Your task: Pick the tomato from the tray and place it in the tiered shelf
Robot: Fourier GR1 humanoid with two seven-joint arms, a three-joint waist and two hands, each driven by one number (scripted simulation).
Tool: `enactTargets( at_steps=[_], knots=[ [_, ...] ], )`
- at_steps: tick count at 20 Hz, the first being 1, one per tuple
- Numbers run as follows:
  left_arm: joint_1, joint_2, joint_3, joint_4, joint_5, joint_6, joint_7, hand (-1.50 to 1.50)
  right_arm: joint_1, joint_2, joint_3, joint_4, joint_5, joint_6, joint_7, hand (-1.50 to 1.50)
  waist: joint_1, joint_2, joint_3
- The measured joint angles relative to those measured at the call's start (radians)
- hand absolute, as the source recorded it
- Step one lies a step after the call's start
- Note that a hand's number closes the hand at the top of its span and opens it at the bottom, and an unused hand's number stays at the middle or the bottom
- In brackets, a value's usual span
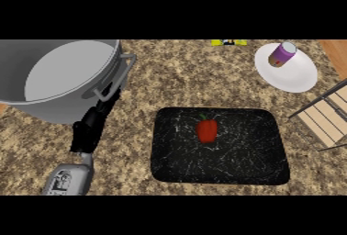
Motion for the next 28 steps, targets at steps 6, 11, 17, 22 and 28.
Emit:
enactTargets(
  at_steps=[6, 11, 17, 22, 28],
  knots=[
    [0.001, 0.008, 0.001, -0.014, 0.010, -0.016, 0.010, 0.00, -0.002, -0.031, 0.015, 0.135, 0.128, -0.117, -0.042, -1.50, 0.002, 0.002, 0.000],
    [-0.005, 0.007, 0.005, 0.010, 0.008, -0.016, -0.008, 0.00, -0.062, -0.062, 0.016, 0.275, 0.179, -0.157, -0.047, -1.50, 0.002, 0.002, 0.000],
    [0.021, 0.017, 0.011, -0.017, 0.010, -0.019, -0.002, 0.00, -0.111, -0.074, -0.022, 0.405, 0.131, -0.084, -0.082, -1.50, 0.000, 0.001, 0.000],
    [0.014, 0.007, 0.012, 0.011, 0.004, -0.006, -0.014, 0.00, -0.174, -0.111, -0.037, 0.457, 0.086, 0.018, -0.049, -1.50, -0.002, 0.001, 0.000],
    [-0.003, 0.003, 0.013, 0.022, 0.001, -0.001, -0.006, 0.00, -0.224, -0.143, -0.061, 0.482, 0.023, 0.113, 0.014, -1.50, -0.005, -0.001, -0.001]
  ],
)
